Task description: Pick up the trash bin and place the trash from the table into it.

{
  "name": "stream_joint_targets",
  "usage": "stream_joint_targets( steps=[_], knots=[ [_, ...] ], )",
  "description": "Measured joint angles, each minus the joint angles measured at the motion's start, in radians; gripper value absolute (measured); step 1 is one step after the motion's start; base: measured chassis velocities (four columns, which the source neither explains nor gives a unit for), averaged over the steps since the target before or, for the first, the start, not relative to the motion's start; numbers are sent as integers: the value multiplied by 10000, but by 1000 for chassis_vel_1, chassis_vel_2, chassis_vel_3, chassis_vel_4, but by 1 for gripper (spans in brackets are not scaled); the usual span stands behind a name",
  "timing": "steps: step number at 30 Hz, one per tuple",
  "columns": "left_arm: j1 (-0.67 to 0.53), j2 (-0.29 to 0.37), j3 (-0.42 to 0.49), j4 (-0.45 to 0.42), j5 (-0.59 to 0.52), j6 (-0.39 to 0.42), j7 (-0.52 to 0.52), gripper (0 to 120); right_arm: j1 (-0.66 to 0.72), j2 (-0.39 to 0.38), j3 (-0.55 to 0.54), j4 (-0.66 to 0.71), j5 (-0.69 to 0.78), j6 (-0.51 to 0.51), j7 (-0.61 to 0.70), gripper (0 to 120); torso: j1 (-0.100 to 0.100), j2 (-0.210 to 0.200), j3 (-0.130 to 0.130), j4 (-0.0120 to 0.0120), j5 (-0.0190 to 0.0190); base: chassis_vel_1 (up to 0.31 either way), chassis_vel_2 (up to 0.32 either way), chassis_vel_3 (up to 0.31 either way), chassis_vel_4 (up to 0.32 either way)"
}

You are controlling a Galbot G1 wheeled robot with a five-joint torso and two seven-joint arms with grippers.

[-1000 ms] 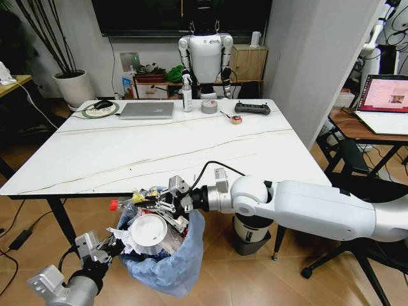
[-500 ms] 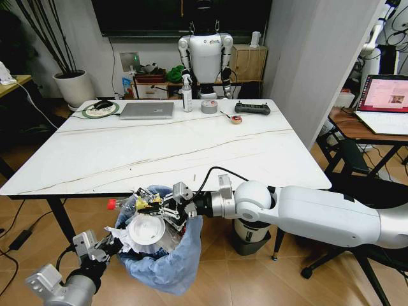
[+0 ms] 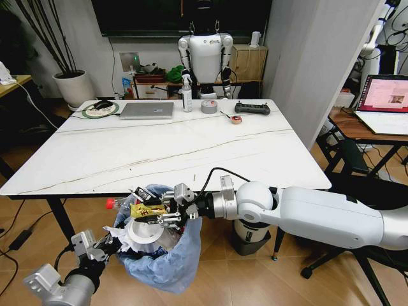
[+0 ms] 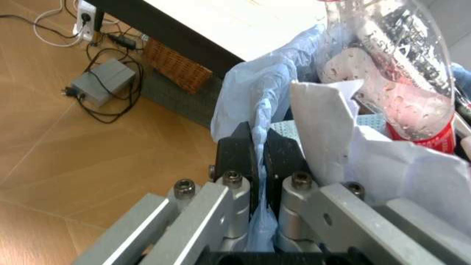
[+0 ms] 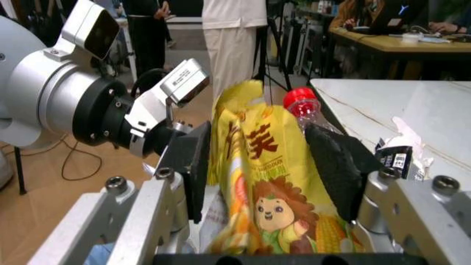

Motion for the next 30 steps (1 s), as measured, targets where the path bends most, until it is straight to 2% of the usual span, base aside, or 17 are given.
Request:
stream_joint_targets(
  steps=[6,9,11,17,20,25,30],
  knots=[
    [-20,10,-14,0,-53,0,-6,0,-122,8,-8,-31,-75,12,-5,54,0,0,0,0,0,0,0,0,0],
    [-28,21,-23,2,-81,0,-9,0,-158,-31,-8,-30,-81,23,-29,67,0,0,0,-1,1,0,0,0,0],
    [-30,23,-27,8,-86,-1,-11,0,-163,-46,-6,-30,-81,23,-32,68,0,0,0,-1,1,0,0,0,0],
    [-69,19,8,53,-90,-2,-13,0,-111,-76,6,-20,-52,24,-81,86,0,0,0,-1,0,0,0,0,0],
    [-70,19,8,59,-92,-2,-14,0,-60,-64,6,-19,-22,24,-84,88,0,0,0,0,0,0,0,0,0],
    [-63,17,5,70,-98,-3,-47,0,24,-46,34,-19,98,23,-77,99,0,0,0,0,0,0,0,0,0],
    [-60,6,20,74,-95,-2,-57,0,47,-134,418,-59,322,13,-71,100,0,0,0,0,1,0,0,0,0]
  ],
)
